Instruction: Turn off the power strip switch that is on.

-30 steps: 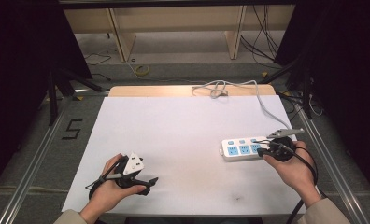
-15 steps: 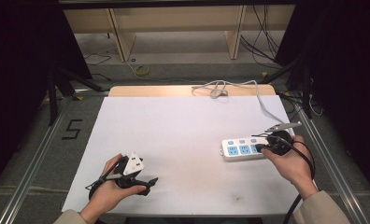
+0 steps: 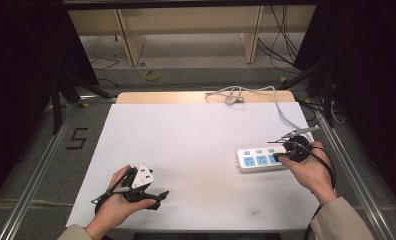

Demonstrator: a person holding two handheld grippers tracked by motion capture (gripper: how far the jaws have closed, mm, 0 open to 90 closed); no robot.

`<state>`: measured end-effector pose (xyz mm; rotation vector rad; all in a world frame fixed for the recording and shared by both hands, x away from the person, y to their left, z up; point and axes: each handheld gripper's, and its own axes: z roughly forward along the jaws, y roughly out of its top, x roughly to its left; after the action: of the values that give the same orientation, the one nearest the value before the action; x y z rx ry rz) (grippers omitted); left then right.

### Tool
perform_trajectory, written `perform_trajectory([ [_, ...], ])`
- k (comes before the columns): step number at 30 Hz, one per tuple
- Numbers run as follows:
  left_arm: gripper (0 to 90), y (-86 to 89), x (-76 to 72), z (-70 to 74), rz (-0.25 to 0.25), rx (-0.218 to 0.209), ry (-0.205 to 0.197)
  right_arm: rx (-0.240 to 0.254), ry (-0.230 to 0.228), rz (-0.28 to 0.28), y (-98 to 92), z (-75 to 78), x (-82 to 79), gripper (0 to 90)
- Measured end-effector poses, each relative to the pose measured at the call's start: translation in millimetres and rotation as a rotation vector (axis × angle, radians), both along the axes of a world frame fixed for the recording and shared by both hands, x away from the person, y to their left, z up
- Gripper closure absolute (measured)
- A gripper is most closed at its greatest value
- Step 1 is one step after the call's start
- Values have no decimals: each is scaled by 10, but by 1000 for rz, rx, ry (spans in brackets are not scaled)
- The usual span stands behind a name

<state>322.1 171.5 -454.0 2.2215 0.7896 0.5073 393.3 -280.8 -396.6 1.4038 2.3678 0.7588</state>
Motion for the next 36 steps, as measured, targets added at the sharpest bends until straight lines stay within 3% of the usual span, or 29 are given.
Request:
perform_trajectory([
  [36, 145, -5, -6, 3, -6, 2, -7, -31, 67, -21, 95, 189, 329, 900],
])
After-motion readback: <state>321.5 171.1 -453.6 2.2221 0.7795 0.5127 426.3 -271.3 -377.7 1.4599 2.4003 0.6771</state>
